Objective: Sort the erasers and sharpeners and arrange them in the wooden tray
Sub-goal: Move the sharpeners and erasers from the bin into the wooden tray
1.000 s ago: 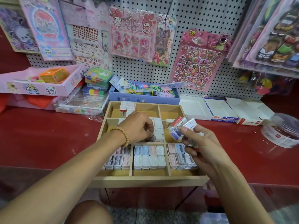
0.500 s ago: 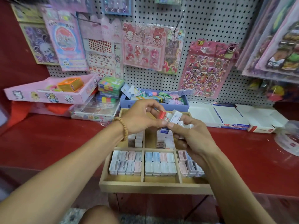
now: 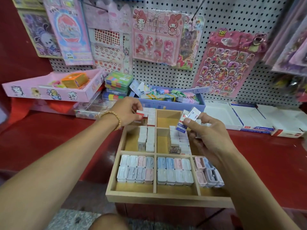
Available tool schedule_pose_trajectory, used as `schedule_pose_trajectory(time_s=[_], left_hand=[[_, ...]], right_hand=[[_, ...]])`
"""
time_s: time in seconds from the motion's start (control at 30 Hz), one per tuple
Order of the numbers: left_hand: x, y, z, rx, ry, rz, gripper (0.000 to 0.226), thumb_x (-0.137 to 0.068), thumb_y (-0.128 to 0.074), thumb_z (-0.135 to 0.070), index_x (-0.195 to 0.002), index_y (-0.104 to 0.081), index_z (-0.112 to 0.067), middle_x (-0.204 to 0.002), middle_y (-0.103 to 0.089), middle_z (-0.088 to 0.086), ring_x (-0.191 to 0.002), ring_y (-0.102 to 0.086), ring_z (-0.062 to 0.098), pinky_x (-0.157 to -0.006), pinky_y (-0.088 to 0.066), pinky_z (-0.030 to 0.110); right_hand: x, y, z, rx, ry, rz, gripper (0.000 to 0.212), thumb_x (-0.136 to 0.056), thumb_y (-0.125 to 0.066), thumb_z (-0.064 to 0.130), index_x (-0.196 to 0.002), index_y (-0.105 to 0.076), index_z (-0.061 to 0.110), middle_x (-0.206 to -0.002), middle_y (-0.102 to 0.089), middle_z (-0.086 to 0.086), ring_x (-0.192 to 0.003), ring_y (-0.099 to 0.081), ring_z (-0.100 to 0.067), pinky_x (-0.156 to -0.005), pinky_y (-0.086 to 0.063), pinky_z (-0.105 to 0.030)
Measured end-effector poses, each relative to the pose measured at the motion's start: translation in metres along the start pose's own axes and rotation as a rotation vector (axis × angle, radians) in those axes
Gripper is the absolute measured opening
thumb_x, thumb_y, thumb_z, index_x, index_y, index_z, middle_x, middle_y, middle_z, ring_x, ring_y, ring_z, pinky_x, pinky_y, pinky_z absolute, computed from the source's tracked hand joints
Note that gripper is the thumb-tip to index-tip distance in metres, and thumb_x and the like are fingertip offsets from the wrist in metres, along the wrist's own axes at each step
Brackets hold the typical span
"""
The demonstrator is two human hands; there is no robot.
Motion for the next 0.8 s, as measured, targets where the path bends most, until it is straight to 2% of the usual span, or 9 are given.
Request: schedule_pose_trajectory(time_s=[0.07, 0.2, 0.4, 0.47, 0.53, 0.6, 0.67, 0.73, 0.8], left_hand=[[-0.004, -0.008, -0.004, -0.1, -0.038, 0.001, 0.017, -0.075, -0.08, -0.008, -0.081, -0.066, -0.016, -0.087, -0.065, -0.002, -0.07, -0.056, 0.008, -0.074, -0.048, 0.026], [-0.01, -0.025, -0.007, -0.239, -0.079, 0.021, 0.023, -0.075, -0.081, -0.012, -0.082, -0.063, -0.023, -0.086, -0.063, -0.003, -0.087, -0.06, 0.015, -0.082, -0.05, 0.028], [-0.011, -0.026, -0.005, -0.231, -0.053, 0.038, 0.022, -0.074, -0.082, -0.012, -0.082, -0.064, -0.021, -0.085, -0.065, -0.002, -0.084, -0.061, 0.014, -0.083, -0.052, 0.029], [-0.009, -0.023, -0.004, -0.249, -0.062, 0.072, 0.014, -0.08, -0.078, -0.014, -0.09, -0.07, -0.018, -0.092, -0.068, -0.001, -0.085, -0.061, 0.011, -0.086, -0.051, 0.027], [-0.003, -0.018, -0.007, -0.306, -0.073, 0.091, 0.017, -0.088, -0.068, -0.019, -0.104, -0.073, -0.015, -0.104, -0.071, 0.0, -0.092, -0.061, 0.012, -0.09, -0.049, 0.026], [0.008, -0.006, -0.019, -0.312, -0.084, 0.008, 0.021, -0.094, -0.061, -0.024, -0.11, -0.071, -0.017, -0.108, -0.071, -0.002, -0.099, -0.062, 0.016, -0.094, -0.05, 0.033], [0.024, 0.003, -0.039, -0.057, -0.094, -0.044, 0.022, -0.092, -0.063, -0.026, -0.112, -0.07, -0.018, -0.099, -0.069, -0.003, -0.092, -0.063, 0.014, -0.088, -0.053, 0.034], [0.045, -0.003, -0.068, 0.318, -0.112, 0.101, 0.031, -0.085, -0.074, -0.022, -0.115, -0.066, -0.021, -0.093, -0.069, -0.001, -0.076, -0.065, 0.011, -0.074, -0.055, 0.027], [0.062, -0.015, -0.096, 0.455, -0.163, 0.252, 0.041, -0.077, -0.08, -0.01, -0.114, -0.065, -0.022, -0.09, -0.069, 0.003, -0.065, -0.061, 0.01, -0.069, -0.055, 0.022]], right_hand=[[0.0, 0.0, -0.002, 0.011, 0.0, -0.001, 0.02, -0.086, -0.076, 0.015, -0.104, -0.07, 0.009, -0.076, -0.06, -0.008, -0.05, -0.04, -0.008, -0.038, -0.03, -0.018], [0.0, -0.001, -0.006, -0.004, 0.004, 0.002, 0.025, -0.085, -0.076, 0.013, -0.108, -0.068, 0.008, -0.069, -0.06, -0.002, -0.051, -0.04, -0.009, -0.038, -0.029, -0.018], [0.003, -0.002, -0.007, -0.023, 0.004, 0.031, 0.026, -0.086, -0.075, 0.014, -0.11, -0.069, 0.008, -0.066, -0.06, -0.001, -0.051, -0.039, -0.009, -0.038, -0.028, -0.018], [0.005, -0.002, -0.007, -0.024, 0.006, 0.046, 0.024, -0.086, -0.074, 0.015, -0.109, -0.07, 0.009, -0.069, -0.058, -0.005, -0.052, -0.039, -0.009, -0.039, -0.028, -0.018], [0.008, -0.002, -0.007, -0.016, 0.008, 0.059, 0.026, -0.086, -0.075, 0.016, -0.11, -0.07, 0.009, -0.072, -0.057, -0.008, -0.052, -0.039, -0.009, -0.039, -0.028, -0.018], [0.011, -0.001, -0.005, -0.002, 0.014, 0.058, 0.027, -0.086, -0.075, 0.016, -0.111, -0.07, 0.008, -0.071, -0.059, -0.006, -0.051, -0.04, -0.009, -0.039, -0.029, -0.019], [0.015, -0.002, -0.002, 0.029, 0.023, 0.055, 0.027, -0.085, -0.076, 0.015, -0.11, -0.07, 0.009, -0.07, -0.062, -0.004, -0.049, -0.04, -0.009, -0.042, -0.029, -0.02], [0.02, -0.003, -0.001, 0.056, 0.037, 0.071, 0.024, -0.085, -0.077, 0.016, -0.108, -0.072, 0.011, -0.072, -0.062, -0.008, -0.05, -0.04, -0.009, -0.049, -0.029, -0.023], [0.027, -0.003, 0.001, 0.073, 0.047, 0.092, 0.021, -0.085, -0.076, 0.016, -0.105, -0.074, 0.012, -0.071, -0.057, -0.01, -0.049, -0.04, -0.009, -0.049, -0.029, -0.023]])
Point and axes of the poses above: each hand's wrist, its own x-axis away from the middle knuckle, its own y-axis out of the back of the hand, z = x × y, the point moved 7 cm from there along -x, towards the middle knuckle
